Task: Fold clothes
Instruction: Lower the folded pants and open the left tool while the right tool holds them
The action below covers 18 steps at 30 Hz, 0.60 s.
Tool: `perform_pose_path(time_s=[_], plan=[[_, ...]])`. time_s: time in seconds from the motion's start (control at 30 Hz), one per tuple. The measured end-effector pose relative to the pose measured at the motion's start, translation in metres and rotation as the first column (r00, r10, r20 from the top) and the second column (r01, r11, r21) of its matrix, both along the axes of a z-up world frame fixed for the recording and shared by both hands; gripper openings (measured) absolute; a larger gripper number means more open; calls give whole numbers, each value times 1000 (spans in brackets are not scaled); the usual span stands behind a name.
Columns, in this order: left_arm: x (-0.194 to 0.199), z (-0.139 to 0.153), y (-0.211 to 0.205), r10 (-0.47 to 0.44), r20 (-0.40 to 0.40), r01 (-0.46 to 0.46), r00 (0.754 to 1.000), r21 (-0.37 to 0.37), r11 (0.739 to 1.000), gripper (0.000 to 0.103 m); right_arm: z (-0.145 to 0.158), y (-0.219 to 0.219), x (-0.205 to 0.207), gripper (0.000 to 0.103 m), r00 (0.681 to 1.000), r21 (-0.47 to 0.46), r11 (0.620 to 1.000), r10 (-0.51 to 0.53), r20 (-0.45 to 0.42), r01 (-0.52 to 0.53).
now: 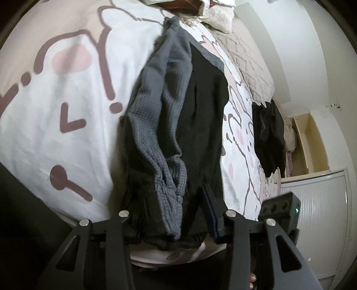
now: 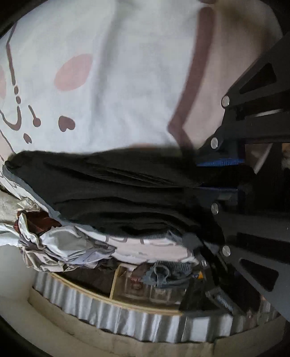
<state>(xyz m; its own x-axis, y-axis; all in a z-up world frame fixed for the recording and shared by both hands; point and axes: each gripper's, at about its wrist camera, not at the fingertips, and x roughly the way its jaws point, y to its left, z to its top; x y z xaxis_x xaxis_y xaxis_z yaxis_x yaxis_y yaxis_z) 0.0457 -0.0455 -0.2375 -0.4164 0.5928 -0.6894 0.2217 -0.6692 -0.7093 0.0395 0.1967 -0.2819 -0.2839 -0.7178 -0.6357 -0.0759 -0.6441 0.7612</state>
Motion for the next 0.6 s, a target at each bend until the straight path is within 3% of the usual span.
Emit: perform_pose_path(time_s=[0.07,0.4,0.5,0.6], plan=[[-1,0,1,-5,-2,5,1000,4,1000,40,3,8,10,15,999,-42,999,-25,24,26],[16,1,4,-30,69,29,997,25,999,40,-17,29,27,15,985,-64,989,-129,117,137],[31,20,4,-54,52,57,997,-61,997,40,-16,27,24,15,987,-38,992,-115,112,120],[42,59,-3,-54,-80,33,995,-245,969,41,-14,25,25,15,990,-19,995,-99,99,101]])
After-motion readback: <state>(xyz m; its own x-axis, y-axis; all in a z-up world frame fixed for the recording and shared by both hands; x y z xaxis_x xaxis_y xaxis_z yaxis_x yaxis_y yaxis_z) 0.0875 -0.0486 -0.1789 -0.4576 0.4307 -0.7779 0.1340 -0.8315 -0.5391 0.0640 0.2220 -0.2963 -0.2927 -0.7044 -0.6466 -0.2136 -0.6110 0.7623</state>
